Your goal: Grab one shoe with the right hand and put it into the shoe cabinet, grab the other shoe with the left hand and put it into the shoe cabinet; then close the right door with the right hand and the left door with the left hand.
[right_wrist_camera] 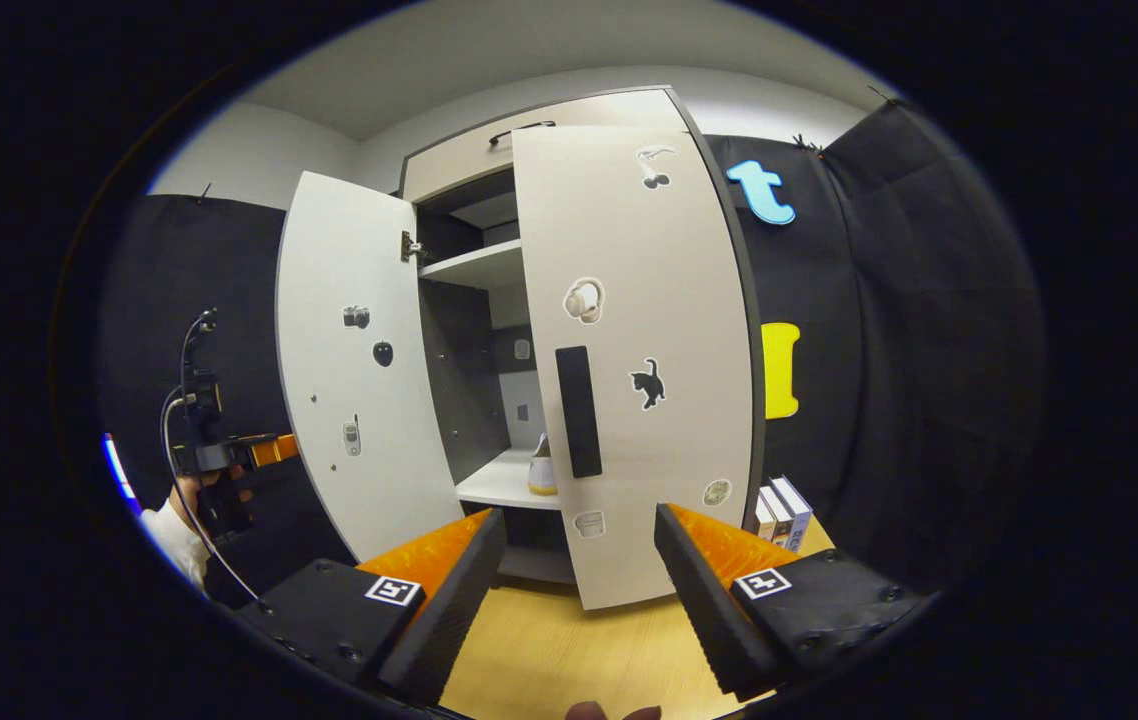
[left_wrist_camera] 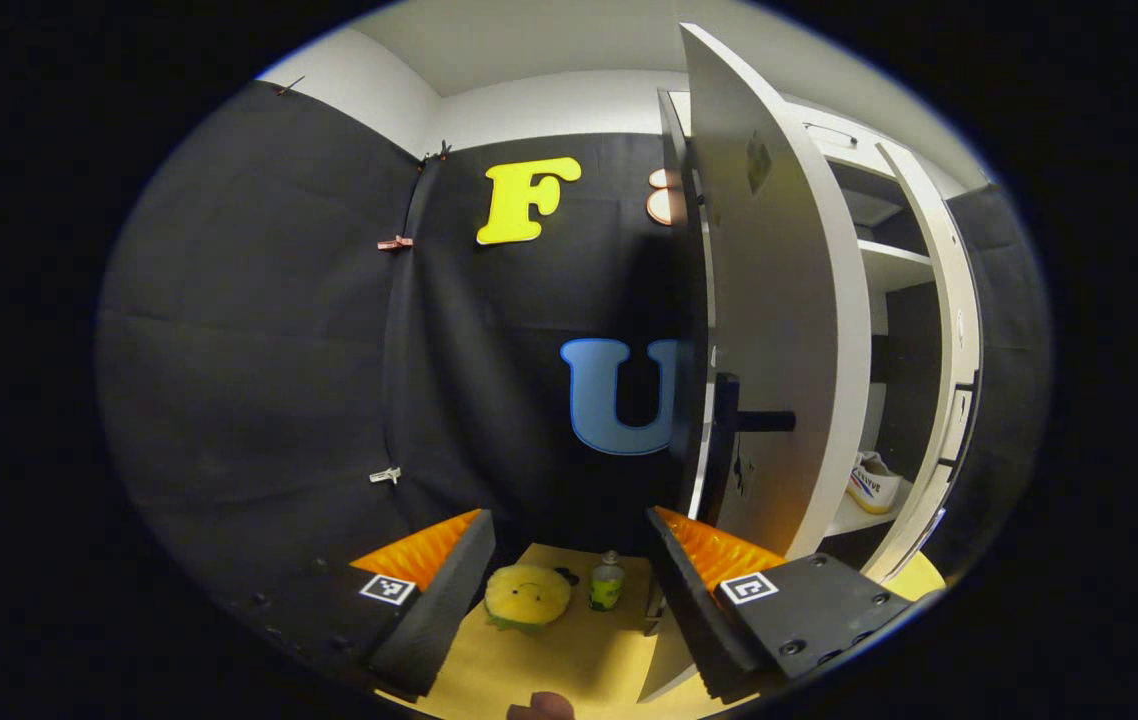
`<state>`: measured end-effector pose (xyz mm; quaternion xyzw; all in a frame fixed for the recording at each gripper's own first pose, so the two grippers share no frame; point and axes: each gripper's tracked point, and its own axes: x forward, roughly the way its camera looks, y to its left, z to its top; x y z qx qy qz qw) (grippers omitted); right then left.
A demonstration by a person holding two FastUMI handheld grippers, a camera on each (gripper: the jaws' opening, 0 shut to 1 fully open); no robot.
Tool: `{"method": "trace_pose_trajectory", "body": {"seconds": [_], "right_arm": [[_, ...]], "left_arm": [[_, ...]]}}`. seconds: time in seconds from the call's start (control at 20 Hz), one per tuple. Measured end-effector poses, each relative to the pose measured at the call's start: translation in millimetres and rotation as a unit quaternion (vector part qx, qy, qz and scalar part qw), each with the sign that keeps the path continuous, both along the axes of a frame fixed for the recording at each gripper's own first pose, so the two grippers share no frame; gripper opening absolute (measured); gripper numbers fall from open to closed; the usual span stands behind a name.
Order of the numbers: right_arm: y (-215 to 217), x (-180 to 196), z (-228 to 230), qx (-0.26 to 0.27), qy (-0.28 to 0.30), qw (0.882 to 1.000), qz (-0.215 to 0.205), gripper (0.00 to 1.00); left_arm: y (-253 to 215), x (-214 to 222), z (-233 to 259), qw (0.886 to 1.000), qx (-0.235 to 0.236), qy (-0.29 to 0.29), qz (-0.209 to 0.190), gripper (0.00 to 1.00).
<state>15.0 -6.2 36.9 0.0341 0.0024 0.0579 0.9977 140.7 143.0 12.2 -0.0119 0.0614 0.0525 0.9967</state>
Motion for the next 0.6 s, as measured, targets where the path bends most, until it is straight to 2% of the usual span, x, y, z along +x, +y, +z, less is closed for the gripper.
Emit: {"method": "trace_pose_trajectory", "body": {"seconds": [0.3, 0.6], "right_arm": [[16, 0, -4, 0.006, 0.007, 1.0, 0.022, 0.98], [11, 0, -1, 0.013, 0.007, 1.0, 0.024, 0.98]], "left_arm": [[-13, -4, 0, 1.0, -0.007, -0.004, 0.015, 0.94], [-48, -11, 1, 1.0, -0.007, -0.004, -0.003, 0.94]]}}
